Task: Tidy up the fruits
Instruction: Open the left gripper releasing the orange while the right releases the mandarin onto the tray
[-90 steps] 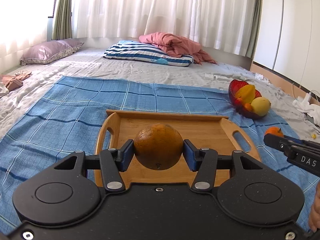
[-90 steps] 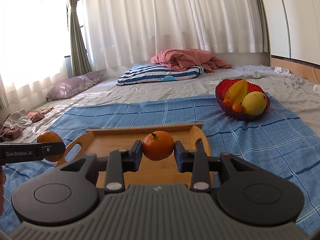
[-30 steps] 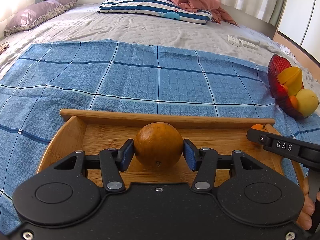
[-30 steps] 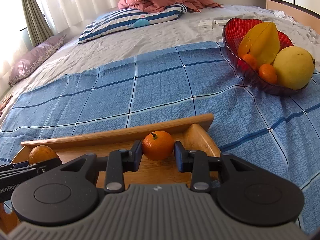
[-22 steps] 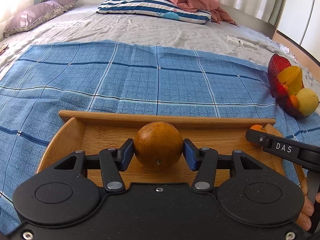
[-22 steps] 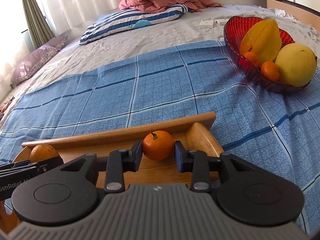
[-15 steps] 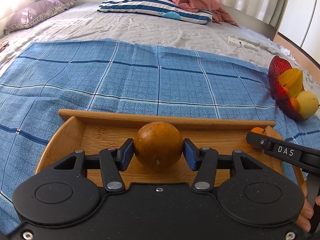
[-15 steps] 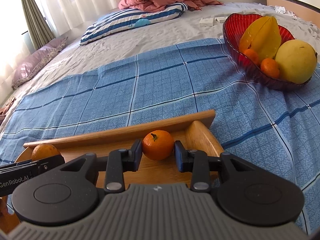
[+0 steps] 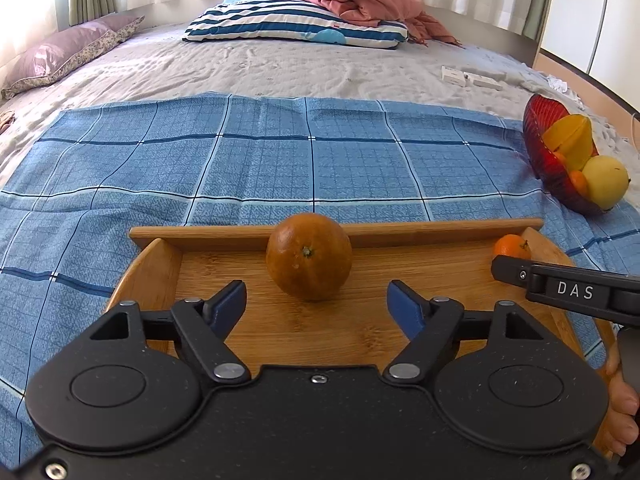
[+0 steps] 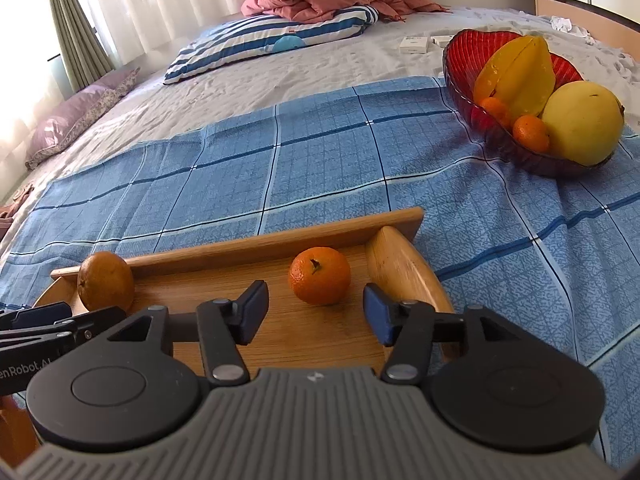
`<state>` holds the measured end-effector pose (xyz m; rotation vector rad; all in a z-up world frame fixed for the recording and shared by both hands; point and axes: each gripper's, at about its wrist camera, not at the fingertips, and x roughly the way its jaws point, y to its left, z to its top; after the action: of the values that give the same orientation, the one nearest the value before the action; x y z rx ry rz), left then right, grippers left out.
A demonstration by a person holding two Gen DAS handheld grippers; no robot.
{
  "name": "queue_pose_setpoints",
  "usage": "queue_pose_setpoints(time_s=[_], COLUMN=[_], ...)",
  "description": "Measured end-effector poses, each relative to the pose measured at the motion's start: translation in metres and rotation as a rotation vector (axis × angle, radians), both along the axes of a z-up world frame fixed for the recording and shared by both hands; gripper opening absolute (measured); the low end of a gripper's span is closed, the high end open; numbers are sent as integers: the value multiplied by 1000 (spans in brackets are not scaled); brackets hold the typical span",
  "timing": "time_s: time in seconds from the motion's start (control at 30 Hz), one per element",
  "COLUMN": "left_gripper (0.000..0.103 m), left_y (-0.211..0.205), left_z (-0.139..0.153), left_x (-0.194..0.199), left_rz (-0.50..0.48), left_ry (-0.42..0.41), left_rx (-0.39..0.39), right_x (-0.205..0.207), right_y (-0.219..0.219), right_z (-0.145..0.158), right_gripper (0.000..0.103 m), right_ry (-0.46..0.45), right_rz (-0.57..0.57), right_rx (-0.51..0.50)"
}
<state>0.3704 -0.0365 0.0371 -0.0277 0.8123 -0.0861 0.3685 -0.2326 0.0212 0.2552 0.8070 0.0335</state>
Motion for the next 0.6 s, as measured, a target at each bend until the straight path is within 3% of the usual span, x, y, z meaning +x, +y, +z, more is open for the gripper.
queue_pose_setpoints(time_s=[0.27, 0.6], left_gripper=[84, 90], left_y=[4, 4], left_z=[6, 25], left_x=[-36, -93], left_rz=[-39, -87], left_ry=[-33, -113], left_rx=[15, 6], right_x=[-30, -82], right_y=[2, 4], right_z=[10, 23], right_gripper=[85, 90], right_ry=[-40, -132], right_rz=[53, 107], right_rx=[-15, -26])
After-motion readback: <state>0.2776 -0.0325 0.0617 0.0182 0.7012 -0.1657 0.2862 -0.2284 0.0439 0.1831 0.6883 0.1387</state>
